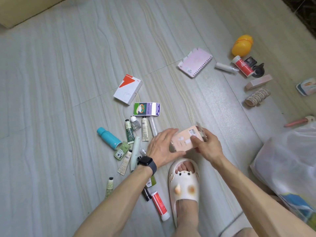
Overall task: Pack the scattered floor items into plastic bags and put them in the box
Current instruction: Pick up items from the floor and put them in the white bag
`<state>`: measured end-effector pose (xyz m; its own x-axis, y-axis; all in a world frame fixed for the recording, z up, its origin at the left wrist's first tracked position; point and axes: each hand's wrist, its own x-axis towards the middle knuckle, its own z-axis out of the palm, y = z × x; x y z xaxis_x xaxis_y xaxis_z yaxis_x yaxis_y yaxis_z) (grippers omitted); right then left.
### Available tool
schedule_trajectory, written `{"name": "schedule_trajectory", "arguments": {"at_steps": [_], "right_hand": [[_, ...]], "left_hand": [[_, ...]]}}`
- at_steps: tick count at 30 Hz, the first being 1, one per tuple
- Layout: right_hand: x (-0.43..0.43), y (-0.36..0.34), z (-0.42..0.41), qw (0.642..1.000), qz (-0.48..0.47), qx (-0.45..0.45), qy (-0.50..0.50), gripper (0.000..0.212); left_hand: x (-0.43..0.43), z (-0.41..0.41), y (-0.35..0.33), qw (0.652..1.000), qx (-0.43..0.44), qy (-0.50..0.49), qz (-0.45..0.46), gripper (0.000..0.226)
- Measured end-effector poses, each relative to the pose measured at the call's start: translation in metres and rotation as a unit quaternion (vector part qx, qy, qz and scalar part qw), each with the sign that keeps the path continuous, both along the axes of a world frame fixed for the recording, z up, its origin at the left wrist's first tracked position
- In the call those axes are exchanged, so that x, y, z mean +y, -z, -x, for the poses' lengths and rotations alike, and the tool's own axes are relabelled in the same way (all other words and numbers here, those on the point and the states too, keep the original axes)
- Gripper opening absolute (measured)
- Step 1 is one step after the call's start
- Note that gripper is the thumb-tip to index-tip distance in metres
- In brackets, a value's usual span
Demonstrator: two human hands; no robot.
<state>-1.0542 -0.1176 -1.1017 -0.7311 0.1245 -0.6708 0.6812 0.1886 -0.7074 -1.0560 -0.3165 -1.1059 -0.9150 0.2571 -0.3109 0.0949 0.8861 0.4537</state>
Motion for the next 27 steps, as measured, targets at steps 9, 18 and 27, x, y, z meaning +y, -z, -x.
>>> {"name": "schedule_trajectory", "arguments": {"at_steps": [9,18,27], "right_hand": [[0.055,0.031,-0.030,0.993,-0.025,-0.069,0.098,0.028],[0.060,0.041,-0.030,0.994,-0.033,-0.085,0.066,0.030],[0.060,-0.021,0.001,0.995,-0.085,-0.040,-0.040,0.022]], "left_hand": [[-0.085,0.056,0.023,0.936,-0.039,-0.332,0.112,0.050],[-0.075,0.077,0.040,0.940,-0.020,-0.331,0.073,0.039],[-0.054,0.073,-0.014,0.945,-0.007,-0.326,-0.032,0.037]]}}
